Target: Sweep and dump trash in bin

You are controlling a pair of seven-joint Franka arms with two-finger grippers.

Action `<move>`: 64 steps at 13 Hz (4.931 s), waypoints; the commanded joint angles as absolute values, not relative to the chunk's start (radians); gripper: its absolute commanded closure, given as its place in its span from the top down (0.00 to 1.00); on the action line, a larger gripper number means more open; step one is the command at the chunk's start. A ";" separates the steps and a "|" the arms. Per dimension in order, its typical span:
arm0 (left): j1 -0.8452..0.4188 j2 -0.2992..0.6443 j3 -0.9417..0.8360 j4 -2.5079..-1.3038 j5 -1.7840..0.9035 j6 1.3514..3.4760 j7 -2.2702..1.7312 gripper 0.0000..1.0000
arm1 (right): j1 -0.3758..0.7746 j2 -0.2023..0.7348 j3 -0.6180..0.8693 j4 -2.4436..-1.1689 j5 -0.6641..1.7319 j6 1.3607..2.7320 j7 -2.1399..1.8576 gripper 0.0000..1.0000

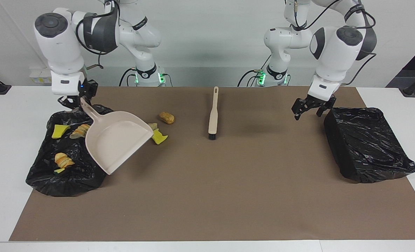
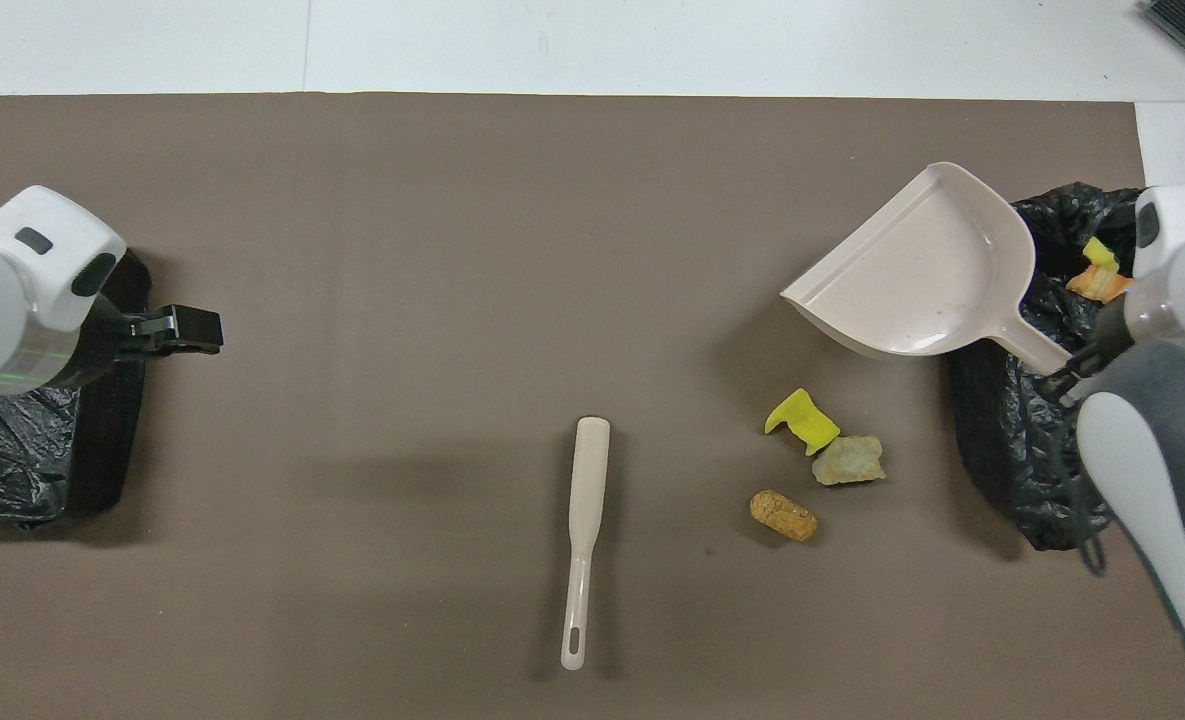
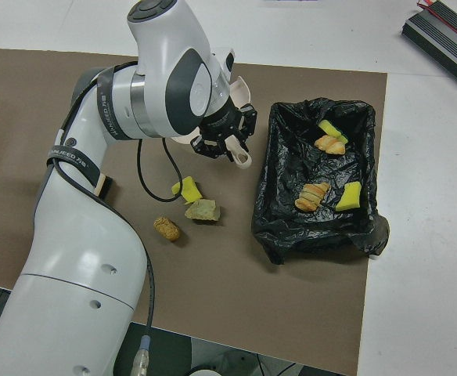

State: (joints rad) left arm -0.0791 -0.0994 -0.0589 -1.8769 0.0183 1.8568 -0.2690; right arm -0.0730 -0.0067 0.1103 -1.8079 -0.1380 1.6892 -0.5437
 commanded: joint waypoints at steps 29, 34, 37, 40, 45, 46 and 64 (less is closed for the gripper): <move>-0.051 -0.127 -0.025 -1.631 -0.035 1.572 0.020 1.00 | 0.492 0.206 0.107 -1.756 0.058 1.792 0.598 1.00; -0.048 -0.127 -0.025 -1.634 -0.034 1.575 0.021 1.00 | 0.600 0.052 0.110 -2.041 0.103 1.999 0.710 1.00; -0.049 -0.124 -0.028 -1.641 -0.034 1.595 0.018 1.00 | 0.650 0.038 0.110 -2.112 0.109 2.043 0.742 1.00; -0.060 -0.083 -0.049 -1.641 -0.034 1.725 0.005 1.00 | 0.695 0.090 0.112 -2.158 0.109 2.169 0.795 0.96; -0.058 0.008 -0.147 -1.638 -0.031 1.853 -0.092 1.00 | 0.719 0.124 0.112 -2.158 0.110 2.186 0.798 0.74; -0.057 0.023 -0.167 -1.632 -0.029 1.870 -0.098 1.00 | 0.719 0.124 0.113 -2.157 0.112 2.186 0.793 0.58; -0.133 0.425 -0.604 -1.621 0.288 2.152 -0.799 1.00 | 0.487 -0.061 0.104 -2.154 0.030 1.634 0.899 0.00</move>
